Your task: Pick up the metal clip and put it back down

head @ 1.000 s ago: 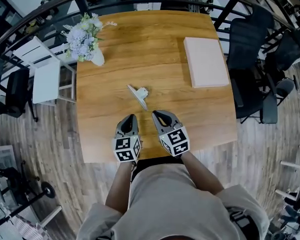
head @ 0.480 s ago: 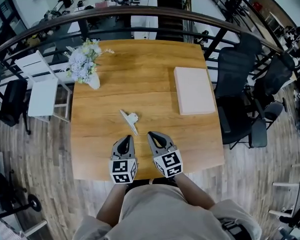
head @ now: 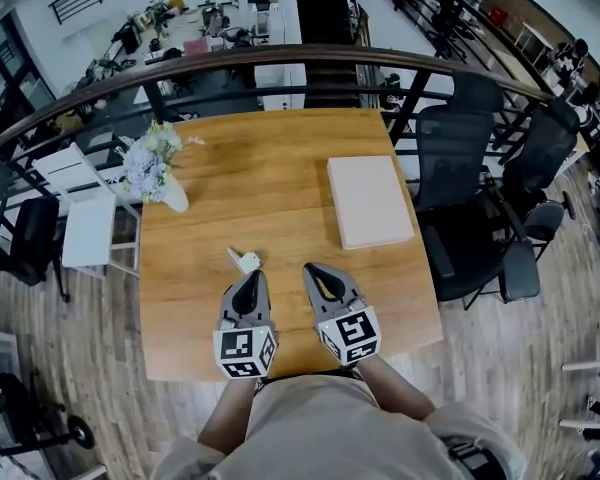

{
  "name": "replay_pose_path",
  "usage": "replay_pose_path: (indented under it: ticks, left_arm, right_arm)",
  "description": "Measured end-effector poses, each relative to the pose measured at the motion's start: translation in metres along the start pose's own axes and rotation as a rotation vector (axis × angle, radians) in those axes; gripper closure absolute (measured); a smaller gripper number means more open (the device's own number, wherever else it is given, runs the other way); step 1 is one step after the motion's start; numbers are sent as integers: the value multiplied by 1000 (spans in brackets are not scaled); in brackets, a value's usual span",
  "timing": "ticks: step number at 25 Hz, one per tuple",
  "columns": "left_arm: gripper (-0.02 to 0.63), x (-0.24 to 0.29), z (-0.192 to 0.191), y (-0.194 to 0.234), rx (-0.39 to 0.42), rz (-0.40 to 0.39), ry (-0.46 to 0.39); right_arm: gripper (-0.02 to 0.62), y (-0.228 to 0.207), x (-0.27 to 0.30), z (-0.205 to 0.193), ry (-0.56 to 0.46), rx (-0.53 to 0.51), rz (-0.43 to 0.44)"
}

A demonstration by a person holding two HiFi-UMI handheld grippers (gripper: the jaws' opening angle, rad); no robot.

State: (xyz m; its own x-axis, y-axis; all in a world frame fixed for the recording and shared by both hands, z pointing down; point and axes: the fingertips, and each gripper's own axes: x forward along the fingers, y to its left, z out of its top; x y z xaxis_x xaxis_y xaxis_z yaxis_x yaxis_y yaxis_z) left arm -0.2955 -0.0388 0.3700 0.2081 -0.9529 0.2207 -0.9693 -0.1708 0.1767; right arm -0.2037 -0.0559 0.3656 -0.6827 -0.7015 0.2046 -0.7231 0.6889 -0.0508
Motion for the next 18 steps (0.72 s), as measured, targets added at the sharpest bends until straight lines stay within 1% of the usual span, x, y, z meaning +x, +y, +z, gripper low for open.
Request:
replay_pose_path:
  ticks: [4, 9, 11, 14, 18]
  left_arm:
    - [581, 0, 25, -18, 26, -17, -54]
    - [581, 8, 53, -47, 63, -18, -116]
    - [581, 10, 62, -57, 90, -24, -138]
    - [581, 12, 71, -67, 129, -28, -160]
    - [581, 14, 78, -76, 135, -36, -175]
  right_arm:
    - [569, -17, -18, 27, -72, -20, -36]
    - [569, -48, -38, 54, -126, -25, -63]
    - [569, -57, -46, 63, -145, -39, -79]
    - [569, -65, -55, 72, -167, -65, -98]
    - [569, -74, -67, 86, -205, -70, -109]
